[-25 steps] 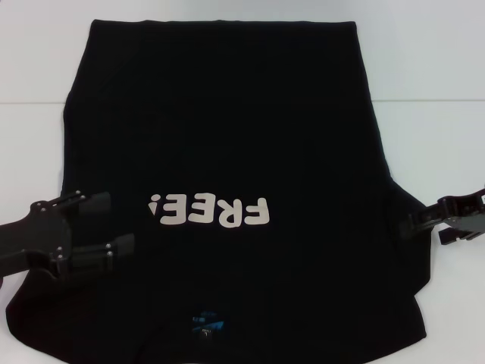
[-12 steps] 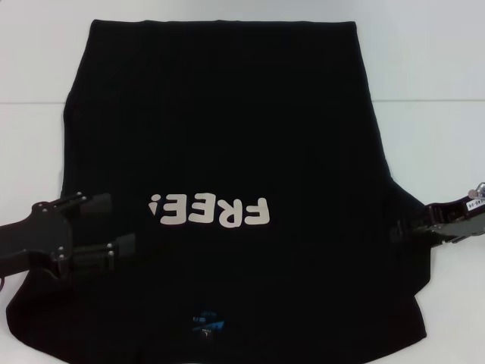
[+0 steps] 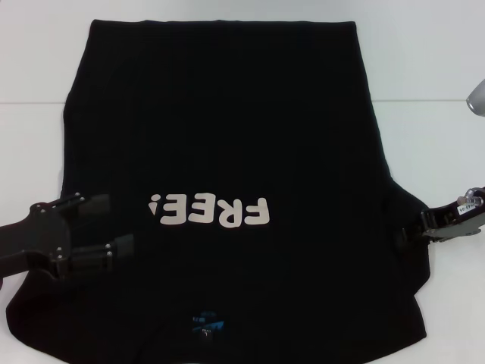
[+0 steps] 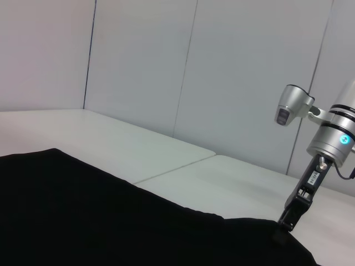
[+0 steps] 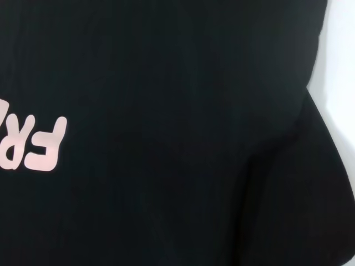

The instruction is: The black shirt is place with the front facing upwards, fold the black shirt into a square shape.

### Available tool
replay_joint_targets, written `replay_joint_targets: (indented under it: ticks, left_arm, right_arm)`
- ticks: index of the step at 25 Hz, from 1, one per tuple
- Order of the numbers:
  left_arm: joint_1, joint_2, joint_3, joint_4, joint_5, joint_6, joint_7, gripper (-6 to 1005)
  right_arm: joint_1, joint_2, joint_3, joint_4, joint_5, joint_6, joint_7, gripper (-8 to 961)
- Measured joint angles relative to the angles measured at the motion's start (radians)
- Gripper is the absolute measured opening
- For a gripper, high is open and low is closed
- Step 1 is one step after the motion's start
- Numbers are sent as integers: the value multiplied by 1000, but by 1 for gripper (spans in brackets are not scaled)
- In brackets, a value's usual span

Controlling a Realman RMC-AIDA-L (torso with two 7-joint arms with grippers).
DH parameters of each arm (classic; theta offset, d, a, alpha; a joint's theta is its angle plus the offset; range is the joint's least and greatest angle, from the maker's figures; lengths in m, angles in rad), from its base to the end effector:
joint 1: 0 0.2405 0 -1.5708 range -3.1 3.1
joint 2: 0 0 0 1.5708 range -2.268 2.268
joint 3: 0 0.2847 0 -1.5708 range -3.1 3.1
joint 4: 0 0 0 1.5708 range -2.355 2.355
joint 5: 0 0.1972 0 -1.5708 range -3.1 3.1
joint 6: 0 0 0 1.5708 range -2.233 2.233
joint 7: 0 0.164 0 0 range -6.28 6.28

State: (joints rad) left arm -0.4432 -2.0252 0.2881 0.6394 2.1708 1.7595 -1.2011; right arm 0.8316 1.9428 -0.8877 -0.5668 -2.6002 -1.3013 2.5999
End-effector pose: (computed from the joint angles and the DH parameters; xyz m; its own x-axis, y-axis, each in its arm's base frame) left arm -0.3207 0.3016 0.0218 0.7562 0.2777 0.5925 0.5000 -0.8293 -0.2494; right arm 0.2921 0.4141 -0.0133 0.2795 -0.9557 -0.0920 -0.9034 -0.2293 -0.3623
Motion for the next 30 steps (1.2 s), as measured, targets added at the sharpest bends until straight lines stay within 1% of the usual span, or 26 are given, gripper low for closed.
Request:
replay_joint_targets:
  ticks: [8,13,18,23,24,30]
  left_arm:
    - [0,0,-2,-2,0,0,0,920]
    - [1,0,-3,-3,0,0,0,920]
    - [2,2,-3,-3,0,0,0,919]
    - [2,2,-1,-3,0,-2,0,919]
    - [2,2,0,-3,0,-2,0,919]
    - [2,4,0,-4,0,-3,-6,919]
  right_arm:
    - [0,1,1,-1,0,1,2,345]
    - [0,0,6,-2,2,0,0,142]
    - [-7,-6,14,-23,6,-7,-2,40]
    - [-34,-15,56,-103,8,-53,-3,33]
    - [-47,-21,77,-143,8,-75,-3,32]
    - [-50,-27,87,-194,9,-107,-23,35]
